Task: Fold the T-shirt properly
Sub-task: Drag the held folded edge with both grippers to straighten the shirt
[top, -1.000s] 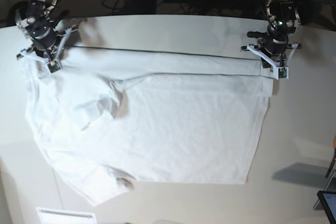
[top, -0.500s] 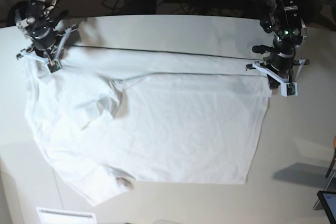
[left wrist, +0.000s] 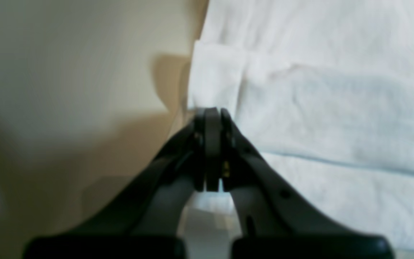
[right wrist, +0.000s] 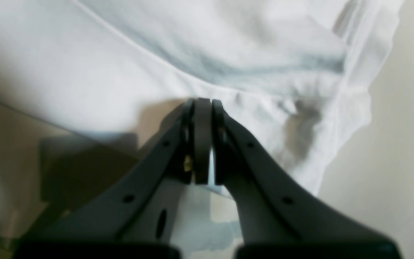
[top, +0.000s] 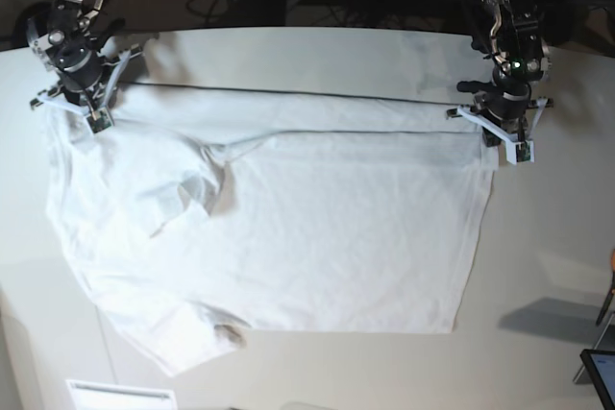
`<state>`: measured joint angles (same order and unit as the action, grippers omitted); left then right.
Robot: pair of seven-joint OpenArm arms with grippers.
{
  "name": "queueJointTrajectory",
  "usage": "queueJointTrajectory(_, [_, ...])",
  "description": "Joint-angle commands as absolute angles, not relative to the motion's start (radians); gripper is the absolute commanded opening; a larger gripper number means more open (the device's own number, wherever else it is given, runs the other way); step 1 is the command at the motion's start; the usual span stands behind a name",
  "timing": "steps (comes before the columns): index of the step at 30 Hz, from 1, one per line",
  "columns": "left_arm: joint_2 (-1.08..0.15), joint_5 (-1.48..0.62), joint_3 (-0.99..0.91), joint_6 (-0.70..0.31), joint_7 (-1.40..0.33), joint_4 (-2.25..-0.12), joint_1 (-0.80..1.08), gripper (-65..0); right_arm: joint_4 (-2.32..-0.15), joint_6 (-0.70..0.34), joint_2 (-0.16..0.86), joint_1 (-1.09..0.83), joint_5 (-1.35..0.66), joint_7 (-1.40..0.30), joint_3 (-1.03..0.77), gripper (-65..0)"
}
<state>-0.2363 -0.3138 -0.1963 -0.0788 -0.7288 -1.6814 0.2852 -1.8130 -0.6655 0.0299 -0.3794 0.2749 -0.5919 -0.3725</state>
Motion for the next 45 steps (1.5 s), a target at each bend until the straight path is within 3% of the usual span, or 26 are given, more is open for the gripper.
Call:
queueJointTrajectory(1, [-0.243, -0.303, -0.199, -0.073, -0.782, -1.699, 0.308, -65.0, -1.810, -0.679, 0.035, -0.395, 0.308, -0.650, -0.380, -63.3])
queueJointTrajectory(33, [-0.226, -0.311, -0.286, -0.073, -0.779, -1.952, 0.590, -65.0, -1.865, -0.687, 0.035, -0.509, 0.308, -0.648, -0.450, -63.3])
queueJointTrajectory(45, [-0.189, -0.311, -0.275, -0.070, -0.783, -1.971, 0.483, -65.0, -1.908, -0.687, 0.033, -0.481, 0.308, -0.651, -0.447, -63.1])
